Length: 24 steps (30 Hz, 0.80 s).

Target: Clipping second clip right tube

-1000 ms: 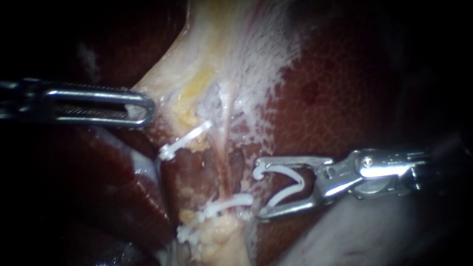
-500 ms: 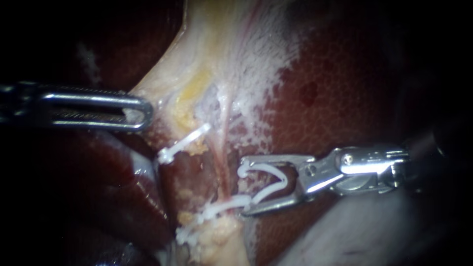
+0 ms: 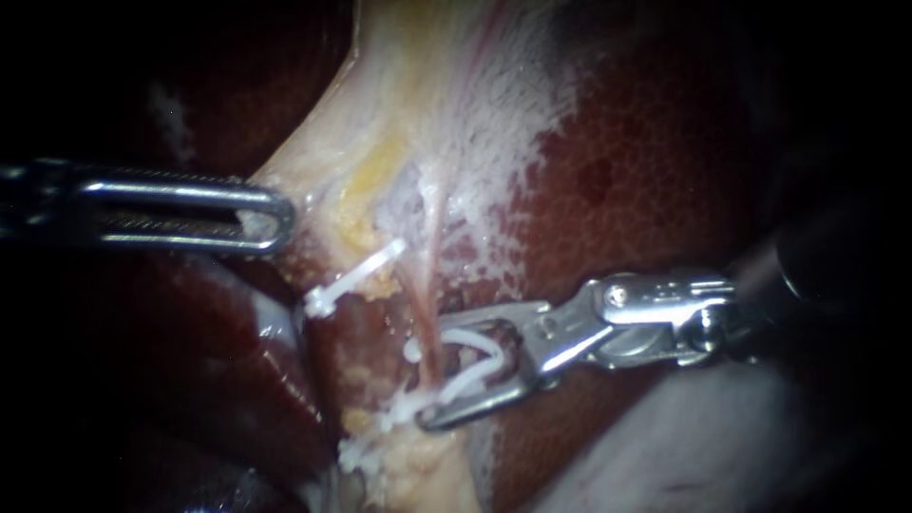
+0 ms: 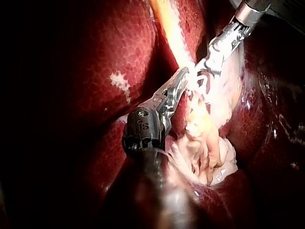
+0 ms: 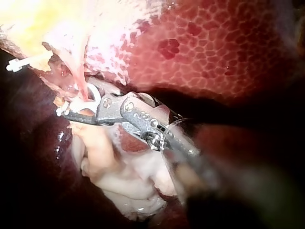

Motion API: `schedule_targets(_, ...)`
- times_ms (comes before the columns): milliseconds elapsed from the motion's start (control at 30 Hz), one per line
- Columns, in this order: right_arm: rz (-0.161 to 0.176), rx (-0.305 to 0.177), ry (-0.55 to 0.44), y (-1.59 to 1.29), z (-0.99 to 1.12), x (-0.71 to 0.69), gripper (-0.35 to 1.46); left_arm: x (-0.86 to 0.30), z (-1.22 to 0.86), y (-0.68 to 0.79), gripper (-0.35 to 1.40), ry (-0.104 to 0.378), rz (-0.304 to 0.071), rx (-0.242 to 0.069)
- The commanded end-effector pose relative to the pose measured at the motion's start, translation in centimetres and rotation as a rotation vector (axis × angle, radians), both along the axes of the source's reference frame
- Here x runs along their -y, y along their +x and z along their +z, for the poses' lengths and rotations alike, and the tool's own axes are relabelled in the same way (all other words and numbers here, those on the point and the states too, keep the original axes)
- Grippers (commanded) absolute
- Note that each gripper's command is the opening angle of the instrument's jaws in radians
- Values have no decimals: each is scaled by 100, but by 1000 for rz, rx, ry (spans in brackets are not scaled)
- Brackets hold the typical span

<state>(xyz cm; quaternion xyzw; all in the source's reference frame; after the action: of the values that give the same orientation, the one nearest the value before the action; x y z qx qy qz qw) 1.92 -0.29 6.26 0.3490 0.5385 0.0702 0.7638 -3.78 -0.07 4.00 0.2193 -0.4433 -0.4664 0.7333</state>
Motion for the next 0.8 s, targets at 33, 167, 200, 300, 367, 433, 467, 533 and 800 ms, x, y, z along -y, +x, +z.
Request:
schedule_targets(33, 2, -4, 1, 0, 0, 0, 55, 0, 0, 0, -35, 0, 0, 0)
schedule_targets(167, 9, -22, 7, 1, -2, 2, 54, 0, 0, -1, -35, 0, -1, -1)
schedule_targets(200, 14, -27, 8, 1, -2, 2, 54, 0, 0, -1, -35, 0, -1, -1)
schedule_targets(300, 24, -37, 30, 2, -4, 3, 54, 0, 0, -1, -35, 0, -1, -1)
schedule_targets(367, 26, -43, 46, 3, -4, 3, 54, 0, 0, -1, -35, 0, -1, -1)
schedule_targets(433, 21, -46, 53, 3, -4, 3, 53, -1, 1, -1, -35, 0, -1, -1)
schedule_targets(467, 18, -45, 58, 3, -4, 3, 53, -1, 1, -1, -35, 0, -1, 0)
schedule_targets(533, 7, -49, 70, 1, -4, 3, 52, -1, 1, -1, -35, 0, -1, 0)
schedule_targets(800, -23, -54, 134, -1, -7, 7, 44, -2, 3, -1, -35, 0, 0, 0)
